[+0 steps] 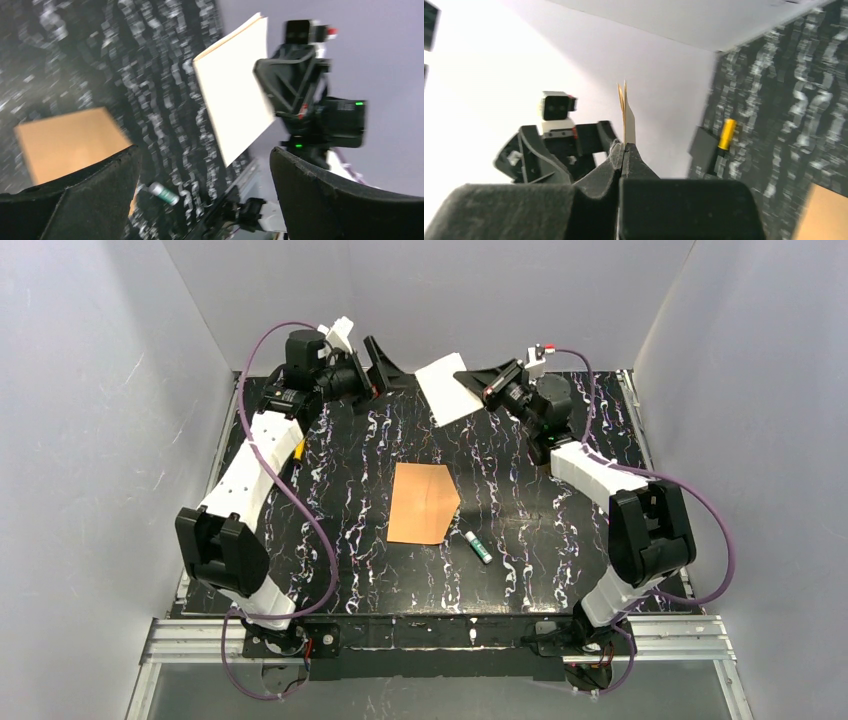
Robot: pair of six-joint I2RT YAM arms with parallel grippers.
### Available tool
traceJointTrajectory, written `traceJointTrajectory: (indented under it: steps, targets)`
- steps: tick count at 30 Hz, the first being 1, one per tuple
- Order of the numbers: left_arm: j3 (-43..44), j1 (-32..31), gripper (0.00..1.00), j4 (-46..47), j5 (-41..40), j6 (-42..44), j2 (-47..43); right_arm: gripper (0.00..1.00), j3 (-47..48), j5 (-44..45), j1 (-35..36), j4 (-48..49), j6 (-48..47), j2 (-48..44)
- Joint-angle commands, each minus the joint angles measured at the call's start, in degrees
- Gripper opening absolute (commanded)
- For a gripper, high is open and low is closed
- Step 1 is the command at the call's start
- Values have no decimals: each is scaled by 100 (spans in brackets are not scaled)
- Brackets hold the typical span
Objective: Place the letter into the envelope and seal it
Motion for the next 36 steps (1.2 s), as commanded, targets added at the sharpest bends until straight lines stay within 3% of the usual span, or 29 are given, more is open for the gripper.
traceJointTrajectory:
  steps: [1,3,6,11,19,20,21,23,25,27,31,36]
  targets:
    - [-204,28,98,2064,1066,-1345,81,1,609,121,207,1191,1078,152]
    - [-153,1,97,2492,1359,-1680,238,1,824,84,296,1065,1108,233]
    - [106,-46,86,2550,1554,-1616,384,1,927,92,382,1038,1101,301]
    - [325,-4,48,2569,1649,-1804,407,1,882,118,399,1342,1339,394]
    - [241,46,0,2660,1837,-1701,273,1,1114,-491,394,1053,823,541]
    - [229,63,0,2660,1909,-1697,284,4,1191,-627,379,915,642,548]
    - [228,77,0,2660,2010,-1674,298,13,1251,-751,362,815,441,543]
    - [245,100,0,2660,2223,-1586,320,49,1318,-990,332,603,39,485]
    - [269,126,0,2660,2505,-1537,334,68,1366,-1368,282,592,-393,423]
    - [330,137,0,2659,2811,-1474,375,70,1445,-1946,234,697,-700,436]
    - [409,129,0,2657,3342,-1317,385,61,1648,-3177,205,1206,-490,665]
    - [426,133,0,2660,3668,-1149,377,47,1797,-3693,214,1357,-294,678]
